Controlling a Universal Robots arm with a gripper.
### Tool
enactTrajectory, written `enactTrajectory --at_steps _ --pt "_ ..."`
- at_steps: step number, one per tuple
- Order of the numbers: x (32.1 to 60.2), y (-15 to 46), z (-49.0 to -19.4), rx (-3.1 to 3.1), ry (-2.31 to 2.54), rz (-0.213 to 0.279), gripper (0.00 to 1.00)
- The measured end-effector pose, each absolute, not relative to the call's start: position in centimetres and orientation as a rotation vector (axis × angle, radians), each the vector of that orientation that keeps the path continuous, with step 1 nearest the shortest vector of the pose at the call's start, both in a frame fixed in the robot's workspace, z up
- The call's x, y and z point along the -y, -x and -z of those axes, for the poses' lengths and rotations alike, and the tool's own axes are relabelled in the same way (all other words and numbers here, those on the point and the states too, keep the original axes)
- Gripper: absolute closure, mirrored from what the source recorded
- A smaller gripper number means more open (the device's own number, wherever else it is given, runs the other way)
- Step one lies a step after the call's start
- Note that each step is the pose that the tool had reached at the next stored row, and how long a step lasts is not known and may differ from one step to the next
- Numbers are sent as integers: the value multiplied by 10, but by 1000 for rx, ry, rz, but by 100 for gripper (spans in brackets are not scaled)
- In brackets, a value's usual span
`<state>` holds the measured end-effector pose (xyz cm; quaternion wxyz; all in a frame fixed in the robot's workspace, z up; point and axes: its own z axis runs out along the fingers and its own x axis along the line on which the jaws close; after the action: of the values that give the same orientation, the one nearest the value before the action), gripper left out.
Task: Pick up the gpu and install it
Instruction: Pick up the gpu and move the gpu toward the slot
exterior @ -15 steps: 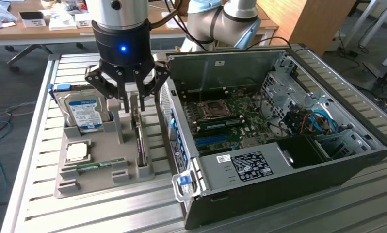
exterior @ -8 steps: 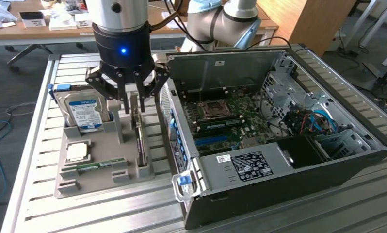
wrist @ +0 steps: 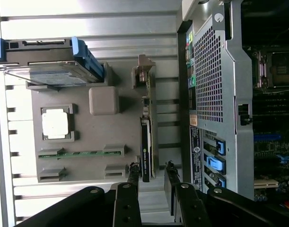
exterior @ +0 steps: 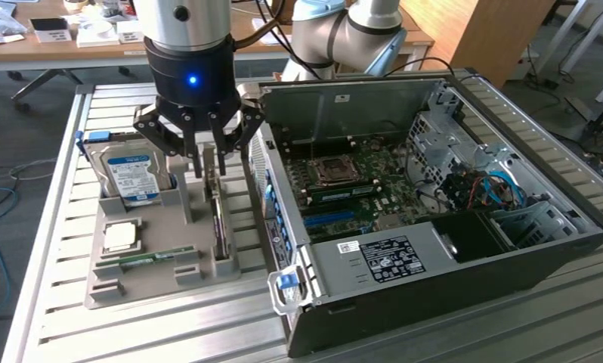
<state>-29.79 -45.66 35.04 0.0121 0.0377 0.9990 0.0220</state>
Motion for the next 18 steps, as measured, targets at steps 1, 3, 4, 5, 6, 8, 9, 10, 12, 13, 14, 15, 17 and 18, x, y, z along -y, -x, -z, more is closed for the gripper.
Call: enactTrajectory --at_steps 1,3,4,5,6,8,9,10,12,13,14,15,17,18 --pt "457 298 -350 -3114 -118 -69 64" --pt "457 298 -350 -3114 -118 -69 64" --pt "457 298 -350 -3114 -118 -69 64" --pt "457 298 -350 -3114 -118 -69 64" --pt "457 298 -350 -3114 -118 -69 64" --pt "457 298 -350 -3114 -118 -69 64" --pt "457 298 -350 -3114 -118 -69 64" --pt "457 298 -350 -3114 -118 -69 64" --pt "457 298 -350 -3114 -118 -69 64" --pt "457 298 -350 -3114 -118 -69 64" --pt "457 298 -350 -3114 -118 -69 64" --pt "457 298 -349 -3114 -118 -69 64" --pt "457 298 -347 -3114 -118 -69 64" --pt "457 298 -346 -3114 -118 -69 64"
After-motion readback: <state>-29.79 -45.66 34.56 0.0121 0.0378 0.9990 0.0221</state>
